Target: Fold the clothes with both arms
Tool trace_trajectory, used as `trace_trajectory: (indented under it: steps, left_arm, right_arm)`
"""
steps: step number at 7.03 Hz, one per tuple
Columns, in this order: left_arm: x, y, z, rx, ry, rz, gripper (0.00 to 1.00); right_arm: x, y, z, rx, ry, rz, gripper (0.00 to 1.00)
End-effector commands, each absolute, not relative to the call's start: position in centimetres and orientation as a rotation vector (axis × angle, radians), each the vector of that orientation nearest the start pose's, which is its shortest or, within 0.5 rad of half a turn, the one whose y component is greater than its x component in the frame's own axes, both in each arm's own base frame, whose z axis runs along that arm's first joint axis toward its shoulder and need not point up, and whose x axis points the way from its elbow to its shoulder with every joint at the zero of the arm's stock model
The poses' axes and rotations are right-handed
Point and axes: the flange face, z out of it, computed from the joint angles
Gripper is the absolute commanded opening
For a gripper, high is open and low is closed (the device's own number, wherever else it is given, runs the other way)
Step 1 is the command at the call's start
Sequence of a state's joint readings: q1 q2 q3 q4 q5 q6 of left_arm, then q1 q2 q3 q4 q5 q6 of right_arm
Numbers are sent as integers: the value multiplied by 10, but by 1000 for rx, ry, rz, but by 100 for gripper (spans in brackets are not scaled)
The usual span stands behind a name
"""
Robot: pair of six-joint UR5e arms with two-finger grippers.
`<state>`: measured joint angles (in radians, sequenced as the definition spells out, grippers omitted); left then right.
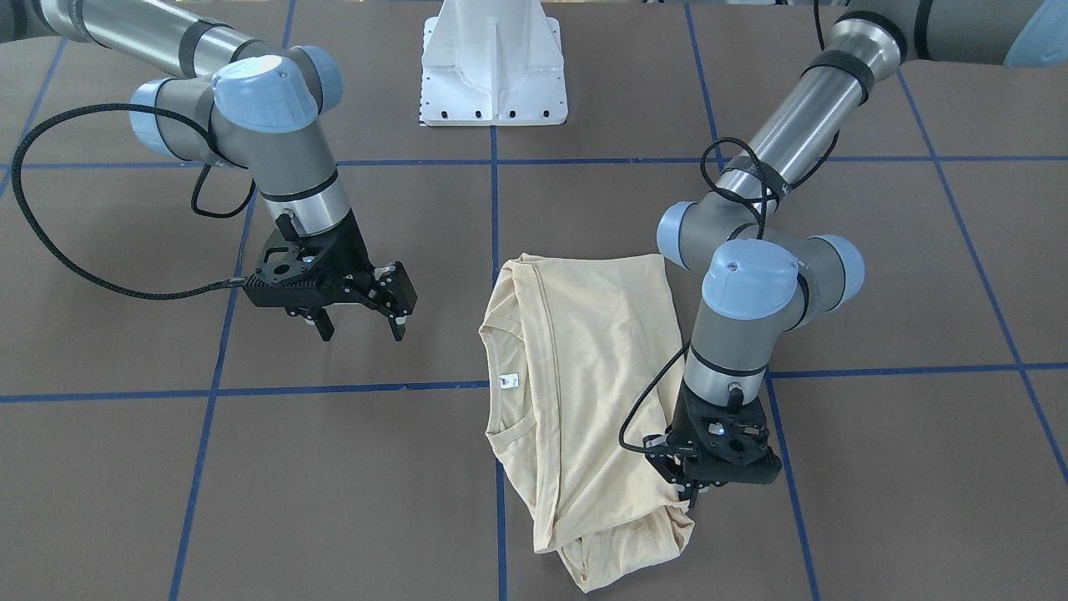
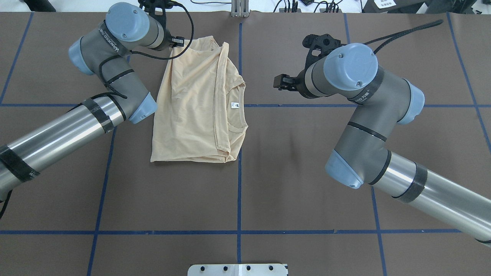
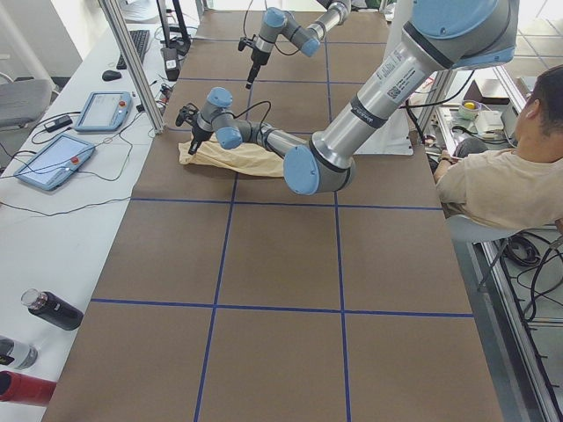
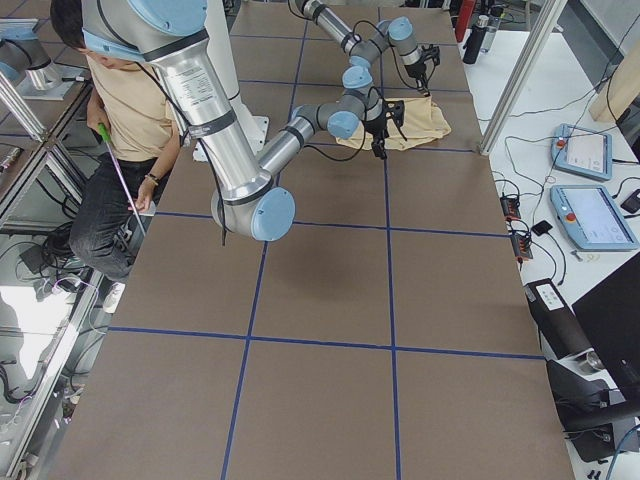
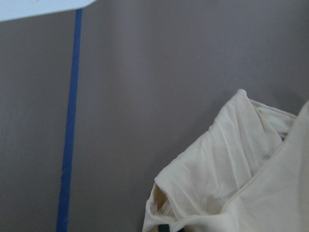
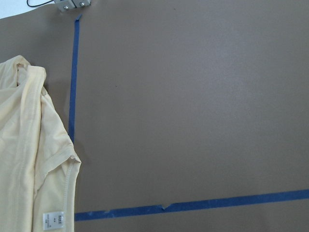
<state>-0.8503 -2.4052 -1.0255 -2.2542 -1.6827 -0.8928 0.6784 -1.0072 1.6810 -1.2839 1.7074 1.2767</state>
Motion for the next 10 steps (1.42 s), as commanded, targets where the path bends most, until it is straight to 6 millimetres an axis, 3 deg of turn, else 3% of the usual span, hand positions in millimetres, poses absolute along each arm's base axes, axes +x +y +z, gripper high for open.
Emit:
trace_trajectory:
  steps: [1, 2, 3, 5, 7, 8, 10]
  left_arm:
    - [411, -724, 335, 647, 700, -31, 100]
    - [384, -732, 345, 664, 674, 18, 100]
    - [370, -726, 361, 652, 685, 43, 100]
    - [360, -711, 358, 674, 708, 37, 100]
    - [358, -706, 363, 672, 710, 36, 100]
    - [360, -705, 364, 674, 714, 38, 100]
    - [359, -704, 368, 672, 712, 38, 100]
  right_arm:
    - [-467, -504, 245, 330, -917, 296, 100]
    - [-482, -501, 234, 324, -927, 328, 100]
    - [-504, -496, 223, 294, -936, 385, 100]
    - [-572, -490, 209, 292, -900, 456, 93]
    - [-614, -460, 206, 310, -882, 458, 62]
    - [-632, -442, 211, 300, -870, 446, 55]
    - [-640, -439, 218, 318, -851, 450, 44]
